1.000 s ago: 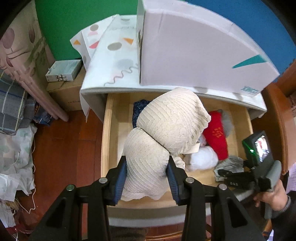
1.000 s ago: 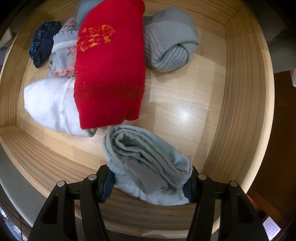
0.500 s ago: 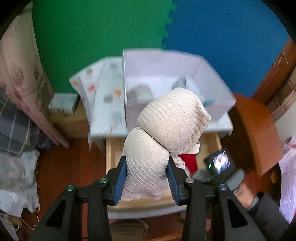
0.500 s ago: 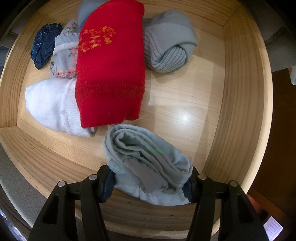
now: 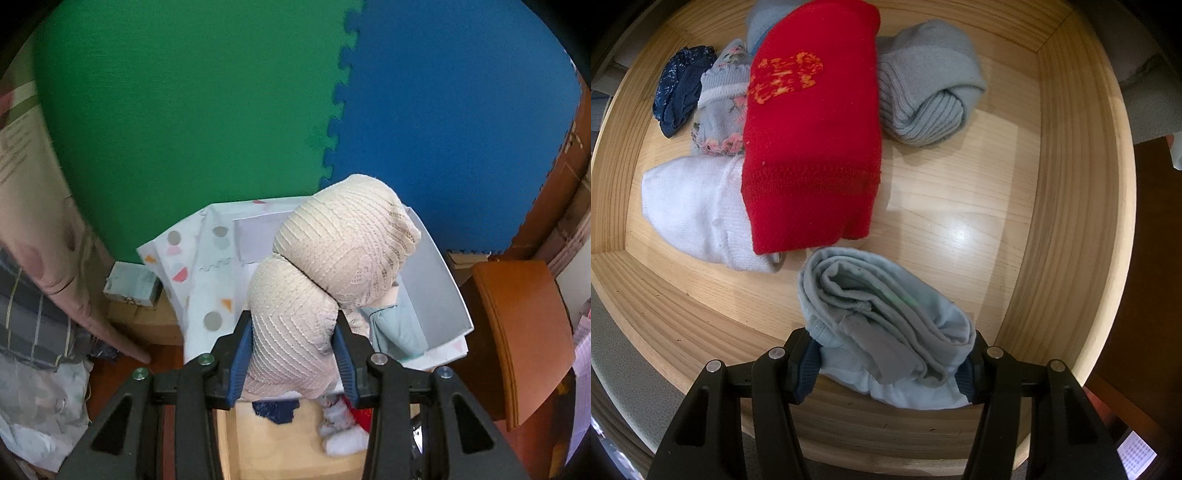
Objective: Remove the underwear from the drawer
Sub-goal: 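Lower the beige bundle into the white box and open the left tool, then lift the grey-green sock with the right tool while the left tool returns over the drawer, then lower the grey-green sock into the white box and open the right tool, then move the right tool back into the drawer and grasp the red sock, then reach the left tool to the white rolled sock and grasp it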
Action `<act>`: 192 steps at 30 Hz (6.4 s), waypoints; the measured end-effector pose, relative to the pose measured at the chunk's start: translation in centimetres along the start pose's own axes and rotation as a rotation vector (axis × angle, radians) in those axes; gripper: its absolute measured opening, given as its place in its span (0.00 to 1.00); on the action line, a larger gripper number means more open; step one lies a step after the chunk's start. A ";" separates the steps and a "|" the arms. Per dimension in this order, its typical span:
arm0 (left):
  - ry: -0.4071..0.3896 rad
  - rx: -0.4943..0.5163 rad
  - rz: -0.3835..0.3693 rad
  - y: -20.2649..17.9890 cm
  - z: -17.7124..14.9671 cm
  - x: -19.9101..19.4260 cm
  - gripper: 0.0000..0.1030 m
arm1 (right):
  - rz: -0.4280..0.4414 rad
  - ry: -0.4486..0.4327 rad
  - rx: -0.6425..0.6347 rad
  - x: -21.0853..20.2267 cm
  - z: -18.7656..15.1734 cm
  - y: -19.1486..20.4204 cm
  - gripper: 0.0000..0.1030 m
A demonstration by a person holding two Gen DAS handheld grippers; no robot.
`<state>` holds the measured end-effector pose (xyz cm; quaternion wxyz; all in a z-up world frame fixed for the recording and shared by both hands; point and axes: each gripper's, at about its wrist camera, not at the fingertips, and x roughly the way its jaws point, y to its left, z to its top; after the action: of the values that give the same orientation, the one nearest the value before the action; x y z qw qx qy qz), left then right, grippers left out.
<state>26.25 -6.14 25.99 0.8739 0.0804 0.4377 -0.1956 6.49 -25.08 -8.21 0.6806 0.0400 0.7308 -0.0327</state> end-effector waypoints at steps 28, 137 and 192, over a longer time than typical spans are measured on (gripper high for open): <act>0.172 0.061 0.113 -1.2 -2.9 12.2 0.51 | 0.000 0.001 -0.002 0.0 0.1 0.0 0.54; 0.167 -0.070 0.152 5.9 -29.3 12.1 0.58 | -0.036 -0.530 -0.043 -29.8 10.2 0.5 0.64; 0.202 -0.026 0.084 4.4 -29.2 12.7 0.58 | -0.093 -0.065 -0.015 -3.0 0.8 -2.4 0.33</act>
<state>13.50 3.49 -1.93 0.8337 0.1068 0.5223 -0.1439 7.28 -27.58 -5.34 0.7019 -0.0004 0.7098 -0.0599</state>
